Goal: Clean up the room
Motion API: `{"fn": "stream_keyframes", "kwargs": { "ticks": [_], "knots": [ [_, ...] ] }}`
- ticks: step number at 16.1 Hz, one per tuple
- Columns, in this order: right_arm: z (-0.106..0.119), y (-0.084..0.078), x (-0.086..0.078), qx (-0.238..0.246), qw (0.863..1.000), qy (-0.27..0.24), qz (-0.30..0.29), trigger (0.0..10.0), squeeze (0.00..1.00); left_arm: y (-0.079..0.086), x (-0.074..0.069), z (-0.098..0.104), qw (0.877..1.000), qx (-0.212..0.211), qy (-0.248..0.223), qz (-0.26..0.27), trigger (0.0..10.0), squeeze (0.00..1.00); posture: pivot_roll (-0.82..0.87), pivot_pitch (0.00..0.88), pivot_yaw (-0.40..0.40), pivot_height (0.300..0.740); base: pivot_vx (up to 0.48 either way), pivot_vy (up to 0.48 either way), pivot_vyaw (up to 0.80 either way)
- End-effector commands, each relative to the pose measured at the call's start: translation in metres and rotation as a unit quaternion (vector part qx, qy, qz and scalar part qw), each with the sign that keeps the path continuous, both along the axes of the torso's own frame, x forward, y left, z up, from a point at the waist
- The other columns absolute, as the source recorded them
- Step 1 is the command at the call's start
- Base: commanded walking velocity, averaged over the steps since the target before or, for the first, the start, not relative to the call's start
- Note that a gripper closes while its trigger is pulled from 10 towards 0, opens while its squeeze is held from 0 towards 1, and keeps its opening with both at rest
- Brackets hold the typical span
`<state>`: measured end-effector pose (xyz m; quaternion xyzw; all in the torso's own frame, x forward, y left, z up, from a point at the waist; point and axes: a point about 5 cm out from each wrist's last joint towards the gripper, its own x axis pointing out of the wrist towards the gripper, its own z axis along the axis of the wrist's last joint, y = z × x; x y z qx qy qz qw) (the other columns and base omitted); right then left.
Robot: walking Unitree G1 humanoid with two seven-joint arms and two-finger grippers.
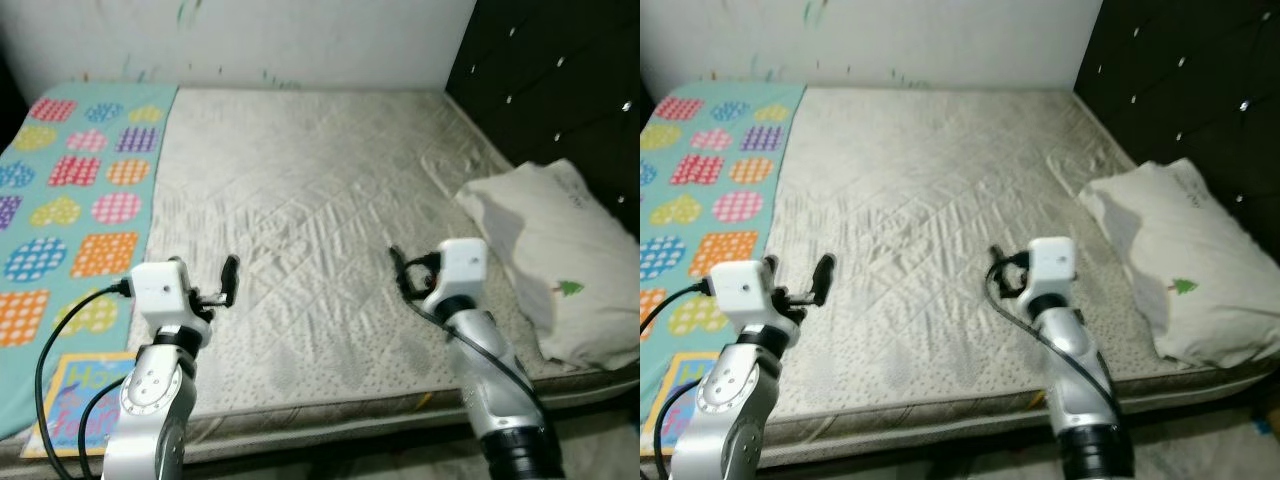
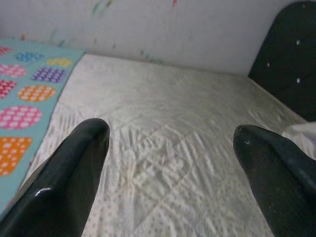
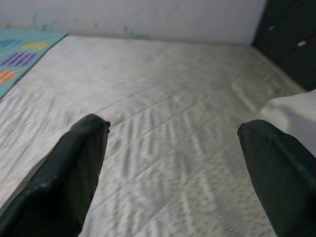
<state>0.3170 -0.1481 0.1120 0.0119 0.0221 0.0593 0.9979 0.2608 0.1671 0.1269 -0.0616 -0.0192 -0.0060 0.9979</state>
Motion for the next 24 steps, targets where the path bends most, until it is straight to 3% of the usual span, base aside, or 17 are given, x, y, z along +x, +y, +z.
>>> {"fn": "stream_keyframes", "kwargs": {
  "ticks": [1, 5, 24],
  "knots": [
    [0.0003, 0.0066, 0.0002, 0.006, 1.000, 0.001, 0.008, 10.0, 0.00, 0.0082, -0.0015, -0.0018, 1.000, 0.006, 0.007, 0.017, 10.0, 0.00, 0.00, 0.056, -0.068, 0.740, 0.000, 0.000, 0.00],
    [0.0008, 0.0066, 0.0019, 0.006, 1.000, 0.002, 0.008, 10.0, 0.00, 0.0081, 0.0004, -0.0003, 1.000, 0.007, 0.005, 0.017, 10.0, 0.00, 0.00, 0.061, -0.070, 0.740, 0.000, 0.064, 0.00],
    [-0.0017, 0.0078, 0.0056, -0.012, 1.000, 0.015, 0.022, 10.0, 0.00, 0.0061, 0.0025, 0.0004, 1.000, 0.002, 0.002, 0.020, 10.0, 0.00, -0.02, 0.063, -0.083, 0.740, 0.000, 0.470, -0.07]
  ]
}}
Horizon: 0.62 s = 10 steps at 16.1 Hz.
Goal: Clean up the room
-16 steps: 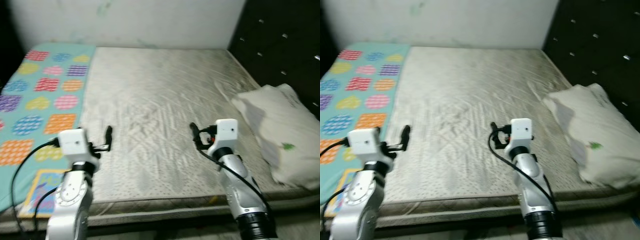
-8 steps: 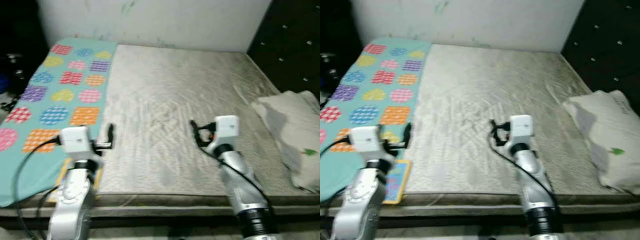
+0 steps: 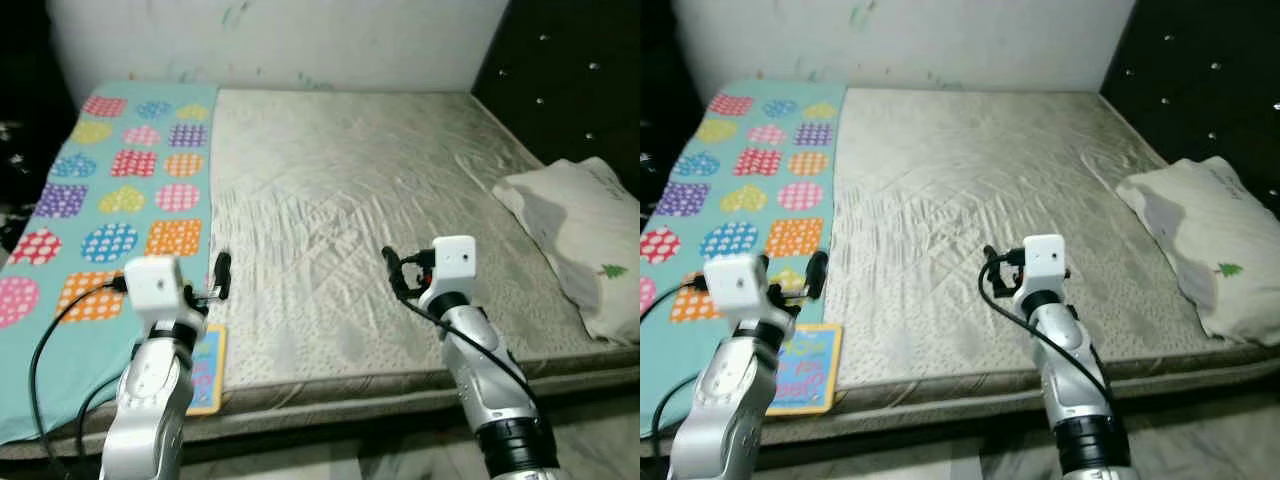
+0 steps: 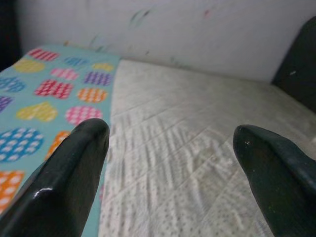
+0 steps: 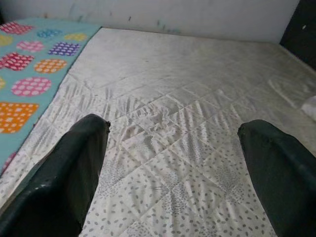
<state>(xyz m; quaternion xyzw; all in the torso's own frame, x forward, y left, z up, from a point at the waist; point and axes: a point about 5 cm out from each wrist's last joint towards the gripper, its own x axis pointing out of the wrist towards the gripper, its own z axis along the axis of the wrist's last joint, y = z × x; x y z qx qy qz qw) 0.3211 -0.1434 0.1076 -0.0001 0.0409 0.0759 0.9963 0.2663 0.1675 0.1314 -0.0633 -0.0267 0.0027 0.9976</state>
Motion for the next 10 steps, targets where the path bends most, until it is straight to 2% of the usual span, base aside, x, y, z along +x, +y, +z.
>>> {"fn": "stream_keyframes", "kwargs": {
  "ticks": [1, 10],
  "knots": [
    [0.0026, 0.0034, 0.0016, 0.001, 1.000, -0.002, 0.006, 10.0, 0.00, 0.0057, -0.0028, -0.0040, 1.000, 0.004, 0.009, 0.011, 10.0, 0.00, -0.02, 0.061, -0.084, 0.740, 0.000, 0.480, 0.00],
    [0.0037, 0.0051, 0.0036, -0.003, 1.000, -0.005, 0.011, 10.0, 0.00, 0.0070, -0.0025, -0.0040, 1.000, 0.014, 0.008, 0.009, 10.0, 0.00, -0.02, 0.043, -0.075, 0.740, 0.000, 0.480, 0.00]
  ]
}}
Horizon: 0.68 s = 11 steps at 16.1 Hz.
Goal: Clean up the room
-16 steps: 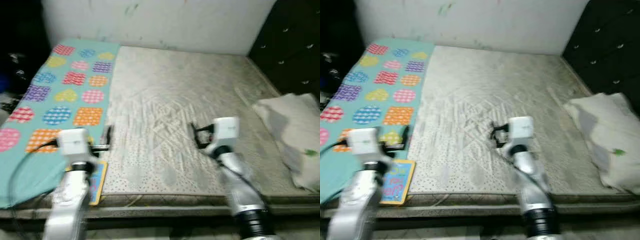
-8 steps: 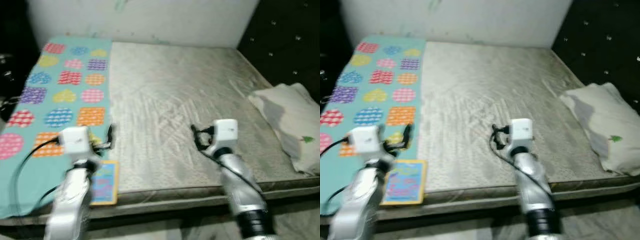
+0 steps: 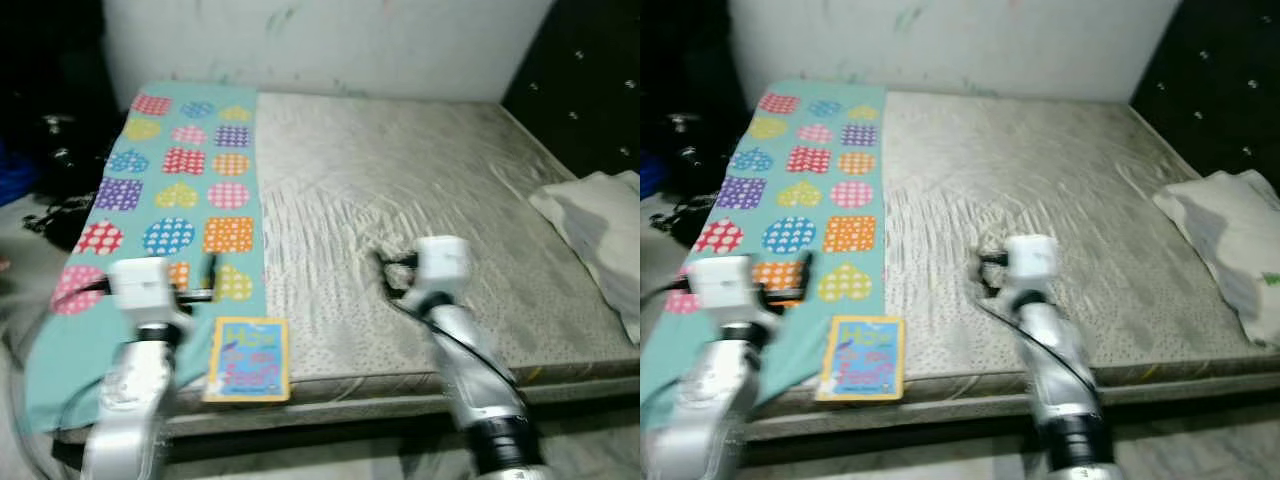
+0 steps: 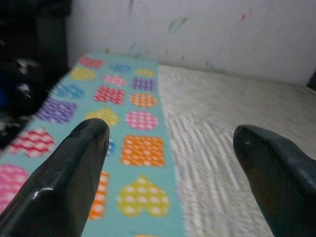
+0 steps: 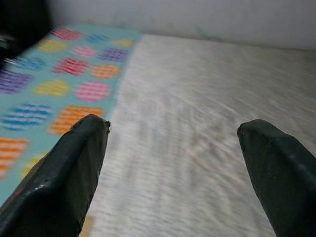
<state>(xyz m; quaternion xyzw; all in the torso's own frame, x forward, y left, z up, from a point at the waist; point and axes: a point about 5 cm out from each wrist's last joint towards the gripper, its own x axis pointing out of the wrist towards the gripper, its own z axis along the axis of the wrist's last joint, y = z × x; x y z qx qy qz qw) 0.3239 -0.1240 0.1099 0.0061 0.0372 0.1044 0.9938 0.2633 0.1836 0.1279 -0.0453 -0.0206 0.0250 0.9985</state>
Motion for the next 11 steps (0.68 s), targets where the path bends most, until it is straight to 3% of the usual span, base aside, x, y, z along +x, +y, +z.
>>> {"fn": "stream_keyframes", "kwargs": {
  "ticks": [1, 2, 5, 8, 11],
  "knots": [
    [0.002, -0.014, 0.002, -0.010, 1.000, -0.002, -0.018, 10.0, 0.00, -0.008, 0.001, 0.000, 1.000, -0.001, -0.001, -0.014, 10.0, 0.00, -0.02, 0.042, -0.073, 0.740, 0.000, 0.480, 0.00],
    [0.003, -0.015, 0.004, -0.005, 1.000, -0.003, -0.022, 10.0, 0.00, -0.003, 0.001, 0.003, 1.000, 0.019, -0.009, -0.002, 10.0, 0.00, -0.02, 0.038, -0.071, 0.740, 0.000, 0.000, 0.00],
    [0.009, -0.014, 0.008, 0.011, 1.000, -0.005, -0.024, 10.0, 0.00, 0.009, 0.002, 0.017, 0.999, 0.029, -0.030, 0.013, 10.0, 0.00, 0.01, 0.019, -0.080, 0.740, 0.000, 0.000, 0.00],
    [0.014, -0.008, 0.011, 0.027, 1.000, -0.008, -0.013, 10.0, 0.00, 0.015, -0.005, 0.007, 0.997, 0.060, -0.018, 0.039, 10.0, 0.00, 0.02, 0.000, -0.081, 0.740, 0.000, 0.000, 0.00],
    [0.015, -0.013, 0.014, 0.033, 0.999, -0.008, -0.026, 10.0, 0.00, 0.012, -0.006, 0.004, 0.998, 0.056, -0.012, 0.035, 10.0, 0.00, 0.02, 0.000, -0.076, 0.740, 0.000, 0.000, 0.00]
  ]
}}
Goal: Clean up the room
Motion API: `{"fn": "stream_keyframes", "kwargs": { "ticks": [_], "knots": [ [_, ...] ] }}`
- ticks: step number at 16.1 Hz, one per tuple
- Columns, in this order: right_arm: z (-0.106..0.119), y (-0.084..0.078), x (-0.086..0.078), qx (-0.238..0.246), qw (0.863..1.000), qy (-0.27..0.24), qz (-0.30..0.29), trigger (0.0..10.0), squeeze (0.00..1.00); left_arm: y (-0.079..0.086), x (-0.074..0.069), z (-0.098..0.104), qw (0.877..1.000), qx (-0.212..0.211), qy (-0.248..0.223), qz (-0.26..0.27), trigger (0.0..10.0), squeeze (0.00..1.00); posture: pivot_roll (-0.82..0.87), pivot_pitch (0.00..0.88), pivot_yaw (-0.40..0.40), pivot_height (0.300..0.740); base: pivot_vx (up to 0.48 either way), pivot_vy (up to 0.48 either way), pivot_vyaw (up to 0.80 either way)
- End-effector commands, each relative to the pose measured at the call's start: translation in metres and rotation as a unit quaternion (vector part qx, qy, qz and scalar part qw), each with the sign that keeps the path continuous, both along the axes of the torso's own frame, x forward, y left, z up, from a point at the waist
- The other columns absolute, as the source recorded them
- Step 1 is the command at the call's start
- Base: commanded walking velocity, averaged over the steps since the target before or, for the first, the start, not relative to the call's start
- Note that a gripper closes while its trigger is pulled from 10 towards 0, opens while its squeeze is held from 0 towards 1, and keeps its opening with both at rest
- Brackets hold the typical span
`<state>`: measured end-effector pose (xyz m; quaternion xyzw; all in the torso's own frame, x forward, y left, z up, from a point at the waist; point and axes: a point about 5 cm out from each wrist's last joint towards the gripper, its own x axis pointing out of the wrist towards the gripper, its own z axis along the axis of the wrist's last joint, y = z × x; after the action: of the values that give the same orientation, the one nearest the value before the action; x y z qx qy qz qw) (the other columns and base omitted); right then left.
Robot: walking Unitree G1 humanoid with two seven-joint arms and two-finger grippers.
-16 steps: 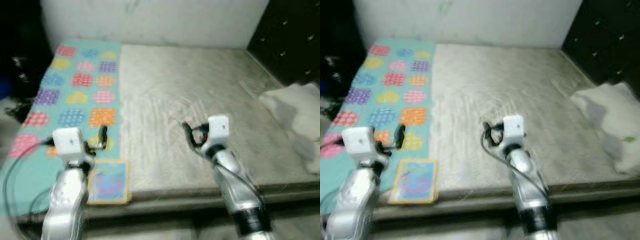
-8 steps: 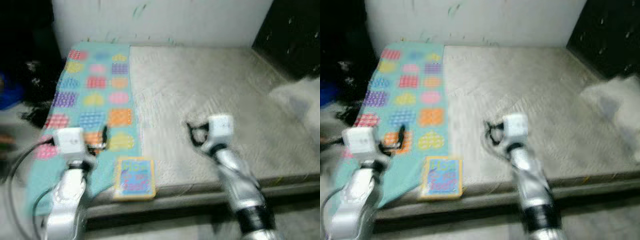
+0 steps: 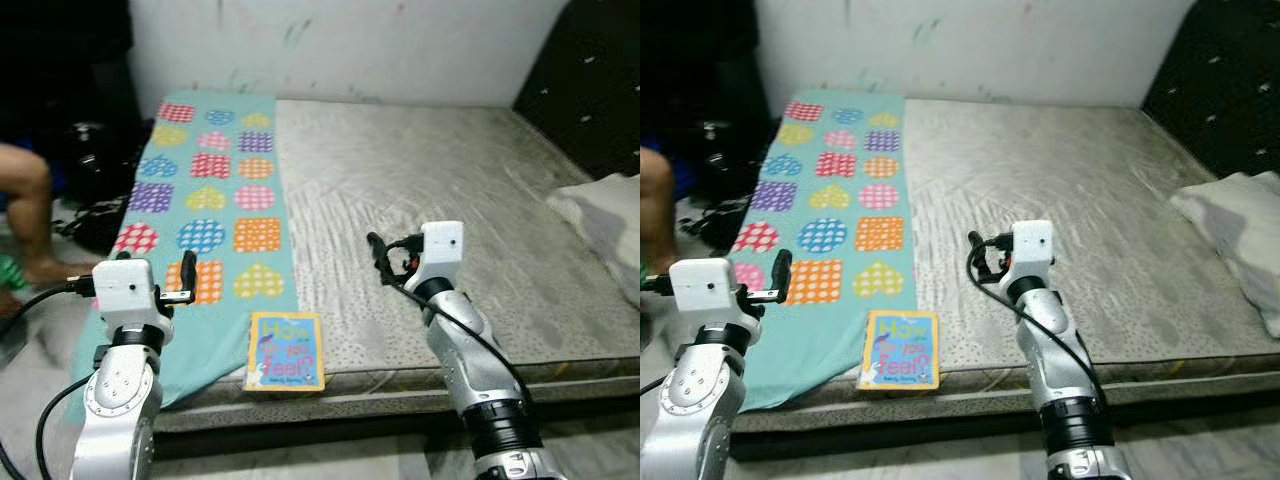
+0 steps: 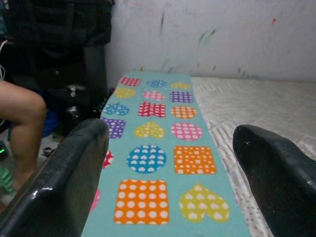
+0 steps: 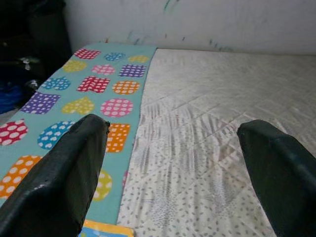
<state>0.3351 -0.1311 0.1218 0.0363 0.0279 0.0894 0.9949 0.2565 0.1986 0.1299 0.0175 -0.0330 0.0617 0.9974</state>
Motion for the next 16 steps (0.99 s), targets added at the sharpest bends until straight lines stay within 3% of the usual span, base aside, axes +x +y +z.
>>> {"fn": "stream_keyframes", "kwargs": {
  "ticks": [1, 4, 6, 11, 16],
  "knots": [
    [0.004, -0.006, 0.003, 0.005, 1.000, 0.000, -0.012, 10.0, 0.00, -0.004, 0.001, 0.003, 1.000, -0.008, -0.003, -0.013, 10.0, 0.00, 0.01, 0.000, -0.074, 0.740, 0.000, 0.000, -0.80],
    [0.003, -0.012, -0.002, -0.009, 1.000, -0.006, -0.011, 10.0, 0.00, -0.009, -0.001, -0.002, 1.000, -0.020, 0.009, -0.022, 10.0, 0.00, 0.00, 0.029, -0.067, 0.740, 0.000, 0.000, -0.68],
    [-0.005, -0.017, -0.007, -0.012, 1.000, 0.004, -0.020, 10.0, 0.00, -0.013, -0.008, -0.007, 0.999, -0.039, 0.016, -0.034, 10.0, 0.00, 0.00, 0.026, -0.068, 0.740, 0.000, 0.000, 0.00],
    [-0.006, 0.005, -0.008, -0.009, 0.999, 0.007, 0.032, 10.0, 0.00, -0.019, -0.010, -0.006, 0.998, -0.054, 0.014, -0.026, 10.0, 0.00, 0.03, 0.052, -0.105, 0.740, 0.000, 0.000, 0.00],
    [-0.016, 0.002, -0.016, -0.009, 0.999, 0.027, 0.019, 10.0, 0.00, -0.023, -0.014, -0.011, 0.997, -0.063, 0.024, -0.036, 10.0, 0.00, 0.01, 0.070, -0.102, 0.740, 0.000, 0.000, -0.64]
  ]
}}
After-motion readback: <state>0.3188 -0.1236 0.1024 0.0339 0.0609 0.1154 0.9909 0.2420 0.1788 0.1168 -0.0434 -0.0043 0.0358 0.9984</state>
